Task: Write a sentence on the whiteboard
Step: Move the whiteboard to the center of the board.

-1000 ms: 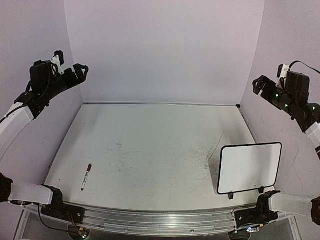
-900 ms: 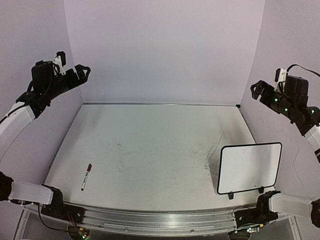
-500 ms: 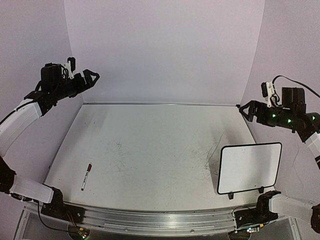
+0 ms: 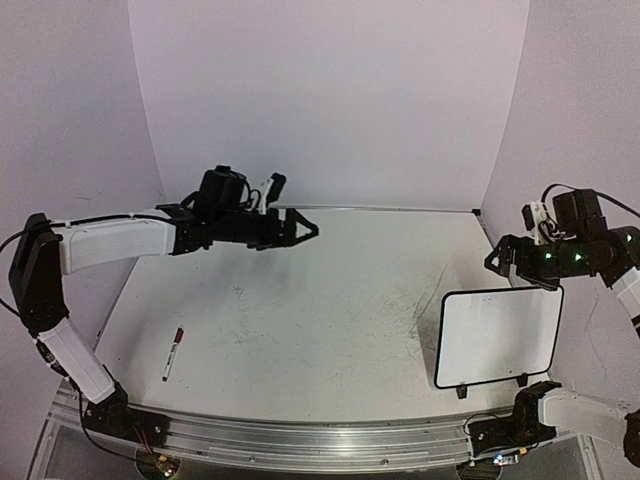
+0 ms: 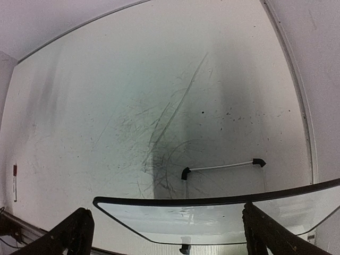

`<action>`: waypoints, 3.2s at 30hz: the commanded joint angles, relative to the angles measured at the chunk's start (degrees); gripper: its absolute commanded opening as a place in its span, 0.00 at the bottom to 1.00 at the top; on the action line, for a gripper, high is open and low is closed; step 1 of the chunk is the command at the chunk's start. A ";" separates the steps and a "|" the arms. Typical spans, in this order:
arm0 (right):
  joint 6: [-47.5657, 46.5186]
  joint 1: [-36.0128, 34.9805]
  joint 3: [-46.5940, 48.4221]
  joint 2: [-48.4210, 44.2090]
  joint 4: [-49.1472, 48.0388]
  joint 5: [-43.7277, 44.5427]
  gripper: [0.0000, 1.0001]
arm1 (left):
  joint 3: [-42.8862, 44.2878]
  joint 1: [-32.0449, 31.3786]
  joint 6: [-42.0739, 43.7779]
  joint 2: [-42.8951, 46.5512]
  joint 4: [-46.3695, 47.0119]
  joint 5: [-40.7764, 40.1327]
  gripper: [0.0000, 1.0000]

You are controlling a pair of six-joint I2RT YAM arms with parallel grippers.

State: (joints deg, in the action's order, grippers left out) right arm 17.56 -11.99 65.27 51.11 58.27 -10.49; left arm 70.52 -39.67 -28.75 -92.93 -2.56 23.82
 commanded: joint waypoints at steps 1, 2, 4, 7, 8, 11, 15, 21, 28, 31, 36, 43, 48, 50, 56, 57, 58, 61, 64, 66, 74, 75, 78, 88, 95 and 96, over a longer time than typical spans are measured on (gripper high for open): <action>5.49 -0.12 5.15 0.07 -5.15 6.95 0.98 | 3.22 -9.11 2.14 -6.54 12.44 7.74 0.94; 5.58 -0.13 6.38 0.42 -6.52 6.66 0.98 | 5.26 -11.47 3.72 -8.85 12.60 8.24 0.94; 4.77 -0.11 8.93 1.21 -8.40 6.81 0.98 | 8.11 -16.17 6.66 -13.79 12.82 8.64 0.91; 3.53 -0.14 13.48 1.89 -9.56 8.87 0.98 | 9.65 -20.10 5.57 -19.63 18.71 10.20 0.89; 3.22 -0.16 14.21 1.94 -10.09 8.84 0.98 | 9.23 -20.92 3.99 -21.42 22.06 10.84 0.88; 2.38 -0.14 13.80 1.68 -11.84 7.51 0.98 | 8.30 -23.58 1.18 -25.71 29.34 9.76 0.85; 1.57 -0.13 11.00 1.00 -12.30 6.13 0.98 | 8.07 -27.91 -1.40 -29.55 32.67 2.27 0.88; 0.52 -0.13 6.47 -3.25 -13.61 5.26 0.98 | 10.12 -32.24 -3.79 -37.62 39.48 2.63 0.86; 0.54 -0.14 3.82 -7.43 -14.95 2.02 0.98 | 13.86 -34.23 -5.17 -43.71 41.33 -0.34 0.77; 0.54 -0.15 3.38 -7.85 -14.95 1.20 0.98 | 16.76 -34.57 -5.36 -46.61 41.36 0.11 0.69; 0.54 -0.10 4.02 -8.12 -15.29 0.99 0.98 | 21.84 -34.85 -5.60 -49.71 41.34 1.19 0.58; 0.32 -0.10 3.28 -8.09 -15.81 0.33 0.98 | 27.74 -34.97 -5.94 -53.43 41.29 0.38 0.42; -0.01 -0.11 1.73 -8.27 -15.91 0.83 0.98 | 29.62 -35.02 -3.95 -54.12 41.10 -1.18 0.26; -0.29 -0.15 1.58 -8.26 -15.91 1.28 0.98 | 29.77 -34.97 -2.73 -54.09 40.71 -2.02 0.21; -1.03 -0.12 1.77 -7.98 -15.91 2.13 0.98 | 28.79 -34.57 0.20 -53.69 38.10 -3.11 0.06; -1.14 -0.14 1.68 -7.97 -15.91 2.33 0.98 | 28.42 -34.46 -0.06 -53.63 37.89 -3.12 0.04; -1.29 -0.14 1.58 -7.90 -15.91 2.56 0.98 | 27.86 -34.36 -0.16 -53.56 37.62 -3.27 0.02; -1.61 -0.08 1.11 -7.78 -15.91 3.12 0.98 | 26.22 -33.52 -0.19 -52.85 37.24 -4.68 0.00; -1.78 -0.14 0.83 -7.47 -15.92 3.46 0.98 | 25.34 -31.45 -0.52 -52.58 36.82 -4.54 0.00; -1.91 -0.10 0.81 -7.15 -15.91 3.46 0.98 | 25.19 -30.55 -0.41 -52.78 36.38 -3.41 0.00; -3.35 -0.12 0.32 -5.13 -14.85 4.27 0.98 | 23.26 -26.24 0.85 -51.91 33.50 -3.23 0.00; -3.57 -0.13 -0.25 -4.52 -14.20 3.88 0.98 | 23.25 -25.95 1.14 -51.69 33.12 -2.94 0.00; -3.48 -0.37 -2.23 -2.53 -10.98 1.45 0.94 | 23.88 -25.69 2.03 -51.50 31.72 -2.42 0.00; 11.39 -18.26 -10.41 -2.17 -2.35 2.72 0.86 | 28.61 -26.15 -3.46 -53.99 30.94 -0.87 0.00; 21.64 -27.48 -18.47 -2.78 1.06 6.02 0.78 | 28.48 -26.12 -4.04 -54.04 30.93 -1.77 0.00; 22.64 -28.08 -19.32 -2.53 1.00 6.72 0.75 | 28.38 -26.10 -4.00 -54.03 30.95 -1.76 0.00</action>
State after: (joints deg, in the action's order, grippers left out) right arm 32.65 -37.73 49.29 48.19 56.85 -7.34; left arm 97.93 -68.79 -31.77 -145.91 34.44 31.33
